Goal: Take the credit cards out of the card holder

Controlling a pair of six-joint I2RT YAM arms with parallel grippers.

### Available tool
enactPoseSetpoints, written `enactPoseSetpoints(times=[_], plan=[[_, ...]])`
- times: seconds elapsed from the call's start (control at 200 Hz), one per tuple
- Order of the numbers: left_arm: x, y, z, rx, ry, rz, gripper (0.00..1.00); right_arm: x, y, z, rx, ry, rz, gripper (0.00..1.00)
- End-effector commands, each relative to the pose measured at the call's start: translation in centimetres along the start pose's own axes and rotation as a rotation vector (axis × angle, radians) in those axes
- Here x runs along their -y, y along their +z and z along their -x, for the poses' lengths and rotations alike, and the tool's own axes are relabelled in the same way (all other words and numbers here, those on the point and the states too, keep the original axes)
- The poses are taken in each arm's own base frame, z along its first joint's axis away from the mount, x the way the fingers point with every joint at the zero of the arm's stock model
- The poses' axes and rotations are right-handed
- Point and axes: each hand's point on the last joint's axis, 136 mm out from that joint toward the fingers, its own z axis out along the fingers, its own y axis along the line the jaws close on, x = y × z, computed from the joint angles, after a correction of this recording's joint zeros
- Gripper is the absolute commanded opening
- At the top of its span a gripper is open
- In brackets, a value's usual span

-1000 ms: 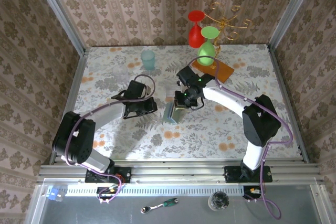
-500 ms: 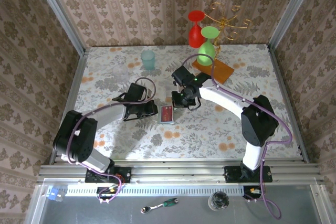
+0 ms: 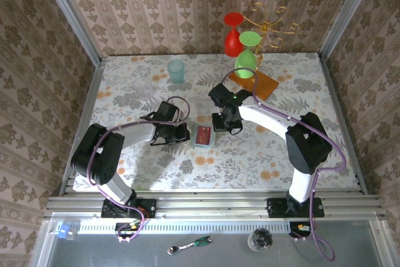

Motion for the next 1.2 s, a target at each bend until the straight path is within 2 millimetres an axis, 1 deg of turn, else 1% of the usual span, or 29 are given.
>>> enactPoseSetpoints(times=[0.0, 0.115, 0.33, 0.425, 0.625, 0.805, 1.195], plan=[[1.7, -0.6, 1.1, 0.026, 0.029, -0.038, 0.08, 1.9, 0.7, -0.4, 0.001, -0.011, -0.076, 0.04], [2.0, -0.6, 1.3, 0.029, 0.030, -0.047, 0.08, 2.5, 1.1, -0.6, 0.003, -0.008, -0.096, 0.04], [2.7, 0.0, 1.7, 0.026, 0.030, -0.070, 0.07, 2.9, 1.9, -0.8, -0.001, -0.001, -0.100, 0.03], [2.6, 0.3, 1.8, 0.020, 0.027, -0.068, 0.07, 3.1, 2.4, -0.9, -0.009, -0.002, -0.107, 0.03], [2.0, 0.9, 1.4, -0.001, 0.019, -0.048, 0.06, 3.4, 3.0, -1.1, -0.009, 0.000, -0.110, 0.03], [1.0, 0.9, 1.0, -0.014, 0.015, -0.003, 0.06, 3.6, 3.7, -1.3, -0.022, 0.001, -0.115, 0.03], [-1.2, 0.3, -0.5, -0.041, -0.007, 0.070, 0.05, 2.4, 5.1, -0.4, -0.026, -0.008, -0.073, 0.03]])
